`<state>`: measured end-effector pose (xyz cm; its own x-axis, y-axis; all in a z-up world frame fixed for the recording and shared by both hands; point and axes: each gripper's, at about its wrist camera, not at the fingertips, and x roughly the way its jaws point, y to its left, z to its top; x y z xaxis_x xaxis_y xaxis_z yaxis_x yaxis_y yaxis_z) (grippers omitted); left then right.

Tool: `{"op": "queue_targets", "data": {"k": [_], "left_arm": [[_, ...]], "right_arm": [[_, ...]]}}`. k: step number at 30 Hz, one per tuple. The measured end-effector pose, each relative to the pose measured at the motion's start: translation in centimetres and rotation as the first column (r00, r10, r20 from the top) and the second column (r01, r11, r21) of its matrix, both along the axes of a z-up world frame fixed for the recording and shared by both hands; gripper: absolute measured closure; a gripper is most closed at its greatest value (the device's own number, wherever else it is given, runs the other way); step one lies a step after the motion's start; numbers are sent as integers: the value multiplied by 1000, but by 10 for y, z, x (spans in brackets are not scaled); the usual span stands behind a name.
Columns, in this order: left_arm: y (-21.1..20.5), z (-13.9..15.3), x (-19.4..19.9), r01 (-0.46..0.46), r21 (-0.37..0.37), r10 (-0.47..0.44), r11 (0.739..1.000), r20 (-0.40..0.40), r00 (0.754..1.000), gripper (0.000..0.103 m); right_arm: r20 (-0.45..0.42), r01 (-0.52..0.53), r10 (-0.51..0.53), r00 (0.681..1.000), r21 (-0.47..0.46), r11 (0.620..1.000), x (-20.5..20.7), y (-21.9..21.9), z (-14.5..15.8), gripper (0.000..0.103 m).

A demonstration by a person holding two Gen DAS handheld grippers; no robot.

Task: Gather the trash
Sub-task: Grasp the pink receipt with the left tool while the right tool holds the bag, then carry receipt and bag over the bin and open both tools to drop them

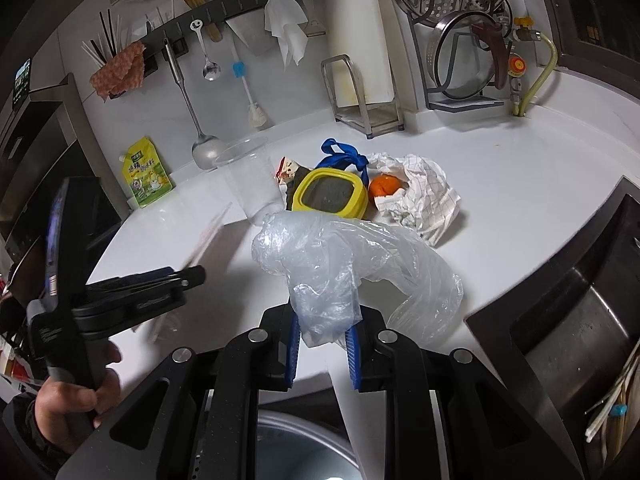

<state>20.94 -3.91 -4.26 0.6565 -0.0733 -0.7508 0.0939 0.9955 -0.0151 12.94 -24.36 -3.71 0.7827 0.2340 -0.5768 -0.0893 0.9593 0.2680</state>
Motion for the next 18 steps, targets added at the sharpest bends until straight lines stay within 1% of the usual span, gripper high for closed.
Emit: {"op": "queue_targets", "data": {"k": [6, 15, 18], "left_arm": [[1, 10, -40, 31, 34, -33, 999, 62, 998, 57], [12, 19, -103, 62, 30, -65, 998, 103, 993, 57], [19, 22, -124, 65, 19, -67, 998, 114, 991, 57]], "right_arm": [[-10, 12, -12, 1000, -5, 1000, -22, 2, -1, 84], [-27, 40, -40, 999, 19, 999, -68, 12, -6, 84], [-31, 39, -38, 999, 13, 999, -84, 19, -5, 84]]}}
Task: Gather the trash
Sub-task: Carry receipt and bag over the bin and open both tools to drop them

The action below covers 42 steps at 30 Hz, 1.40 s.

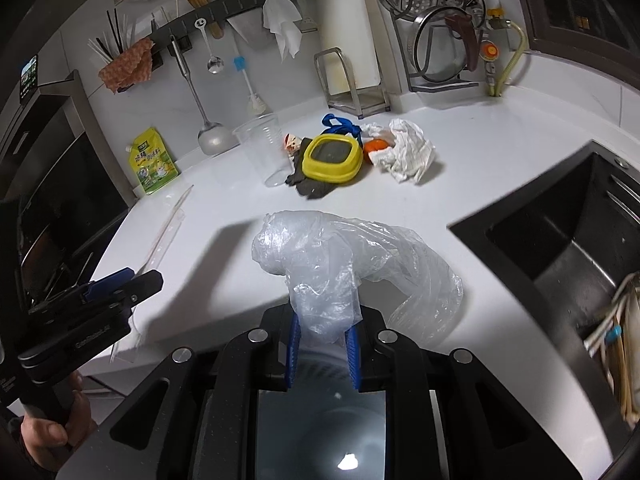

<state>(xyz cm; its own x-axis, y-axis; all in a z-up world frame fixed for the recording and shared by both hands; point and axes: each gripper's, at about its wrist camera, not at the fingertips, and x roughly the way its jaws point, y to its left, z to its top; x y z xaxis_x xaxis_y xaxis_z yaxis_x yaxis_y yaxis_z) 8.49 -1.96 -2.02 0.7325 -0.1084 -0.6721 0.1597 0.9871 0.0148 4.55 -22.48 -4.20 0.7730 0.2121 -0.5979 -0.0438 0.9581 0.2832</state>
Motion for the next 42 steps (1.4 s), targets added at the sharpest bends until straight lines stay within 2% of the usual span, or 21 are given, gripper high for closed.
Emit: {"op": "queue_targets", "data": {"k": [6, 21, 34, 42], "left_arm": [[4, -2, -36, 10, 0, -10, 1000, 10, 1000, 57], [8, -14, -103, 52, 4, -52, 999, 11, 999, 57], [-1, -26, -131, 98, -10, -98, 995, -12, 995, 57], [-5, -39, -136, 121, -9, -122, 993, -46, 992, 57]], "right_arm": [[13, 10, -10, 1000, -20, 1000, -33, 10, 7, 84], [-5, 12, -12, 1000, -65, 998, -105, 23, -2, 84], [-45, 7, -10, 999, -79, 997, -139, 25, -24, 84], [-73, 1, -7, 997, -75, 997, -141, 25, -34, 84]]}}
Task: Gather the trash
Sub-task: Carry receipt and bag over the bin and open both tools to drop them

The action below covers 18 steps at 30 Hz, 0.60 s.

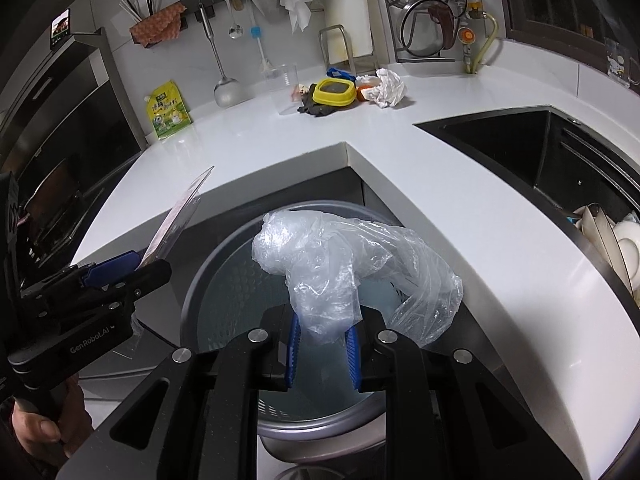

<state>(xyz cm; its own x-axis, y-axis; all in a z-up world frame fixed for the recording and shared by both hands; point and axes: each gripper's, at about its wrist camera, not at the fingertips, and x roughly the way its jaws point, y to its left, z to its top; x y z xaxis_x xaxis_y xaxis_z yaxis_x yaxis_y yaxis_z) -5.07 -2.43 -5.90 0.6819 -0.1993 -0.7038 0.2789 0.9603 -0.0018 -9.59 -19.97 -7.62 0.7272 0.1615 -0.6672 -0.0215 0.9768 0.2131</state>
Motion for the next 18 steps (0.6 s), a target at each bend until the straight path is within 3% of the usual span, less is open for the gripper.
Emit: {"op": "queue_targets", "data": {"k": [18], "left_arm": [[0, -23, 1, 16, 11, -15, 1000, -68, 998, 56]], "right_arm": [[-79, -20, 22, 997, 20, 1000, 10, 5, -24, 84]]}}
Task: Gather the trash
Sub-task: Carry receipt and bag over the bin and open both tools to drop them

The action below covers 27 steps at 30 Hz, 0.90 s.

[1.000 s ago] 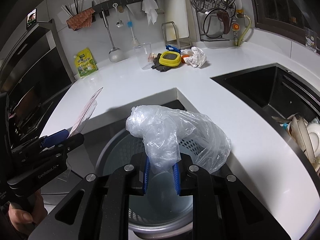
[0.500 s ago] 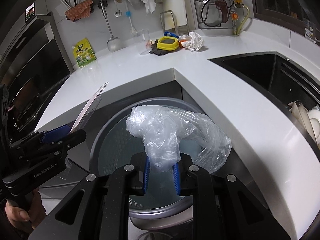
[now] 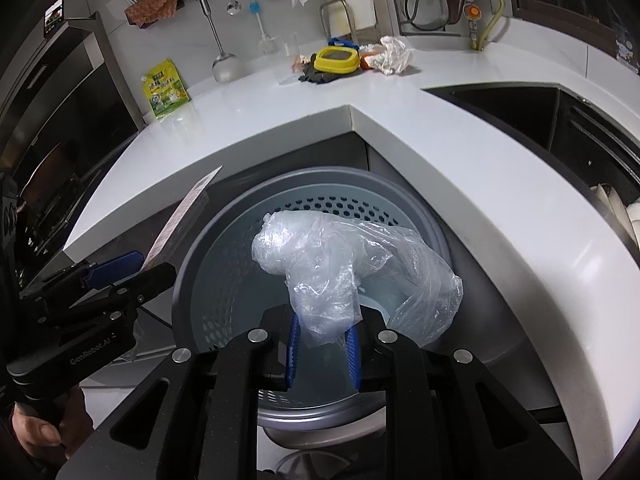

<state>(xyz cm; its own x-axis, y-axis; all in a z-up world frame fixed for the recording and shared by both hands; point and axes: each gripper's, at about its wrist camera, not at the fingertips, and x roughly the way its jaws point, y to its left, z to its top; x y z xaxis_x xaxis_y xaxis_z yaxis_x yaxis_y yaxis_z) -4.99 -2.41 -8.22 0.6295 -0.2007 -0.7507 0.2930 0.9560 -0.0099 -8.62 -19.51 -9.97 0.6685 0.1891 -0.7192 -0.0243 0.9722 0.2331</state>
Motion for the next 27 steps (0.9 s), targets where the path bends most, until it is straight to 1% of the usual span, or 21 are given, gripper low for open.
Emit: {"op": "queue_targets", "data": {"k": [8, 10, 12, 14, 15, 16, 20, 22, 26, 27], "left_arm": [[-1, -1, 1, 2, -9, -2, 1000, -13, 1000, 54], [-1, -1, 1, 3, -13, -3, 1000, -15, 1000, 54], [-1, -1, 1, 2, -22, -3, 1000, -17, 1000, 53], [0, 0, 1, -2, -23, 1, 1000, -17, 1000, 49], [1, 0, 1, -5, -23, 4, 1000, -17, 1000, 45], [1, 0, 1, -7, -26, 7, 1000, -17, 1000, 42], [4, 1, 1, -17, -31, 16, 999, -16, 1000, 40], [6, 1, 0, -24, -33, 24, 999, -11, 1000, 34], [8, 4, 0, -33, -32, 34, 999, 5, 999, 29], [9, 4, -1, -35, -33, 35, 999, 9, 999, 26]], "right_arm": [[-8, -3, 3, 1000, 4, 1000, 4, 0, -5, 84], [-10, -1, 1, 1000, 8, 1000, 4, 0, -5, 82], [-4, 0, 0, 1000, 11, 1000, 3, -1, -5, 75], [8, 8, -8, 1000, 9, 1000, 0, -2, -3, 50], [18, 11, -11, 1000, 10, 1000, -1, -3, -2, 48], [21, 11, -11, 1000, 11, 1000, -2, -3, -1, 48], [20, 18, -18, 1000, 10, 1000, -2, -4, -1, 48], [18, 20, -20, 1000, 11, 1000, -3, -5, -1, 48], [20, 21, -21, 1000, 11, 1000, -4, -5, -1, 48], [22, 20, -21, 1000, 12, 1000, -3, -5, -1, 48]]}}
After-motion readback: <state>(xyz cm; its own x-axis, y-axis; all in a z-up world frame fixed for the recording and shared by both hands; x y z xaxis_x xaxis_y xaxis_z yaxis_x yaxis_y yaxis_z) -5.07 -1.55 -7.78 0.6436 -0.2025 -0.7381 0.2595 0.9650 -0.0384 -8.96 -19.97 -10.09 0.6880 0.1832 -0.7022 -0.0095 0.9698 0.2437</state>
